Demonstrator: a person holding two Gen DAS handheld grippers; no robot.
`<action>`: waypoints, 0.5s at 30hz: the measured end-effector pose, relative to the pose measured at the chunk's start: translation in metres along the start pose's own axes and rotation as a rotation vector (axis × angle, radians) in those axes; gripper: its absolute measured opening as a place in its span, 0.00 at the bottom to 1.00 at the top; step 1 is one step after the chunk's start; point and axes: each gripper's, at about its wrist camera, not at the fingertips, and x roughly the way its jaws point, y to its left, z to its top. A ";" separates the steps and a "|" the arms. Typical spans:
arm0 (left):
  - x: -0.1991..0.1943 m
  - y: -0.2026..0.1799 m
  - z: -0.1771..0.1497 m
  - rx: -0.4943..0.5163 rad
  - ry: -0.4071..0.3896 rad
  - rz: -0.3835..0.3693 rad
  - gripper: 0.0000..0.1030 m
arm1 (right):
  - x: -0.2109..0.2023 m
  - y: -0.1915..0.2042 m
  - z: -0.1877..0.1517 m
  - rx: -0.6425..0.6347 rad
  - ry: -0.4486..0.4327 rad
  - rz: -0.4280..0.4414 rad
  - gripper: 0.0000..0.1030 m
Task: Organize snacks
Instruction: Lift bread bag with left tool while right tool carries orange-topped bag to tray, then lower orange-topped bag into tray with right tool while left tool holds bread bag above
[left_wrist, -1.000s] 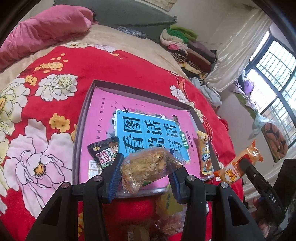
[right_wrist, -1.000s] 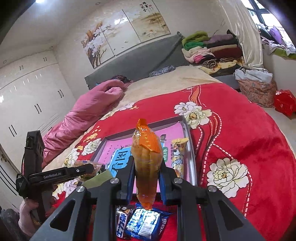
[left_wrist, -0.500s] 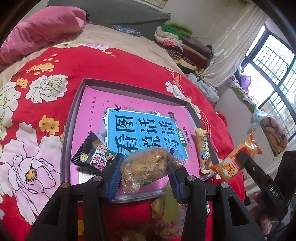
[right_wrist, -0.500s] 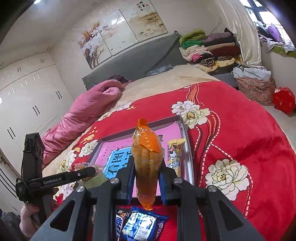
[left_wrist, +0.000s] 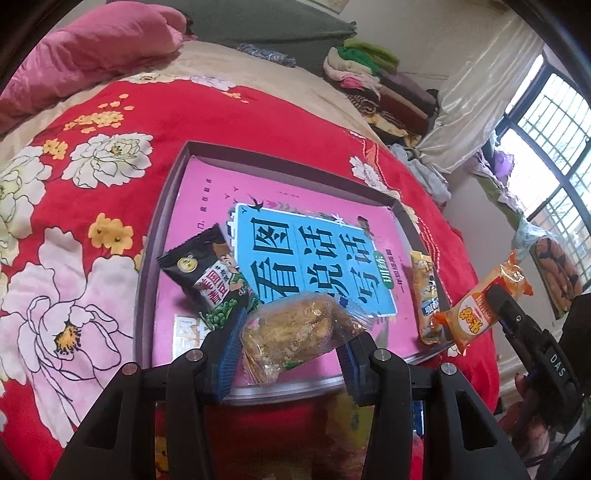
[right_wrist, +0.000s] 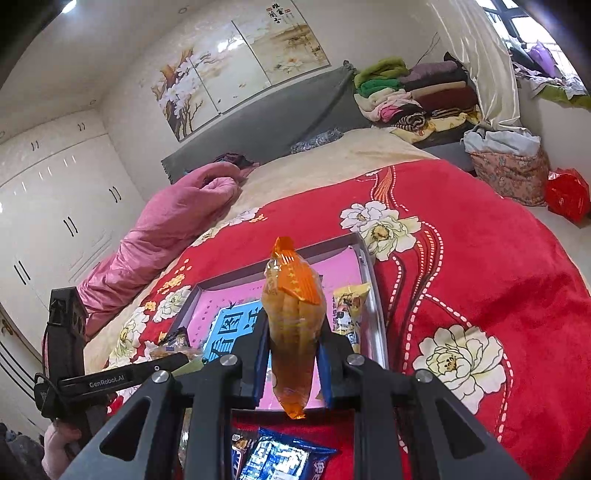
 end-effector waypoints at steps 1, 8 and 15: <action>0.000 0.001 0.000 0.000 -0.002 0.004 0.47 | 0.002 0.000 0.000 0.000 0.000 -0.002 0.23; -0.001 0.001 -0.002 0.014 -0.008 0.034 0.47 | 0.014 -0.002 0.001 0.005 0.008 -0.004 0.23; 0.000 -0.003 -0.005 0.054 -0.013 0.077 0.48 | 0.026 -0.008 -0.001 0.028 0.029 -0.006 0.23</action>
